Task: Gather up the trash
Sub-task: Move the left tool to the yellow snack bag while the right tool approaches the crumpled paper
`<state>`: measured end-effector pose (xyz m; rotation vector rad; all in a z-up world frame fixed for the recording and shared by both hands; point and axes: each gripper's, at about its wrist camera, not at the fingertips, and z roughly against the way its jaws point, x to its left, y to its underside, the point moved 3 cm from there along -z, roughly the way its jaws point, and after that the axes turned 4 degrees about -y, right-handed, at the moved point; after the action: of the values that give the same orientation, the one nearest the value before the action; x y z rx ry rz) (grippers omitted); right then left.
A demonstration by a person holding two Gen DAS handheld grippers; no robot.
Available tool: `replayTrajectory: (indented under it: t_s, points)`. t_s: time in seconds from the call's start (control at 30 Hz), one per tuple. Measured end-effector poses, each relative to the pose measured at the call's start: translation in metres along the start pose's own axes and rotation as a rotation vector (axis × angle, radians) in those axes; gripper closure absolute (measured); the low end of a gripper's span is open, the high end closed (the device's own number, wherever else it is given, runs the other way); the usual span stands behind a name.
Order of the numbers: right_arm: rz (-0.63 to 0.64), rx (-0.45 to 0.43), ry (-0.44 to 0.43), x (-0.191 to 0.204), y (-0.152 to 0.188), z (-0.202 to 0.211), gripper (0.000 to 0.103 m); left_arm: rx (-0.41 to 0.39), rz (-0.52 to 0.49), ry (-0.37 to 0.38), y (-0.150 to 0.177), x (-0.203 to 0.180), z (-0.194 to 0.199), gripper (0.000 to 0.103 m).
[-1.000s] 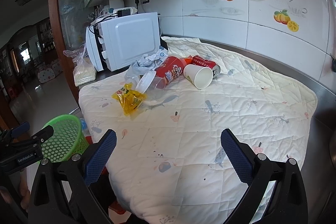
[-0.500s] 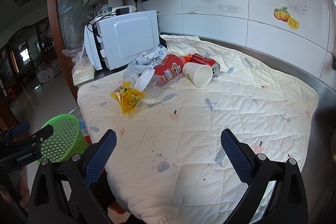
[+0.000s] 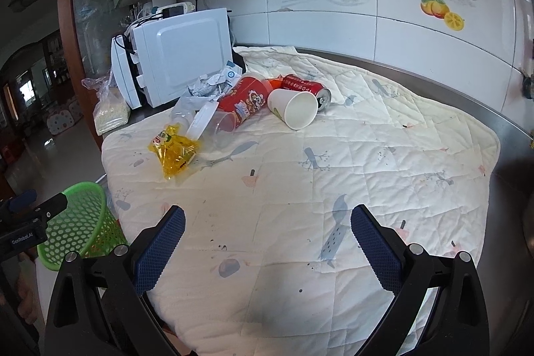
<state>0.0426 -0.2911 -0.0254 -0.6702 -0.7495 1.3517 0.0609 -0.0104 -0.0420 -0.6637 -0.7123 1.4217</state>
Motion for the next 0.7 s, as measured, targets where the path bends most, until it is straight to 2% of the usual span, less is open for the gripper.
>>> replayTrajectory:
  t_s: [0.33, 0.7]
  points:
    - [-0.003, 0.059, 0.007, -0.003, -0.002, -0.025, 0.007, 0.032, -0.039, 0.035, -0.008, -0.006, -0.023, 0.005]
    - [0.028, 0.086, -0.034, 0.007, -0.025, -0.050, 0.007, 0.062, -0.061, 0.050, -0.028, -0.014, -0.046, 0.005]
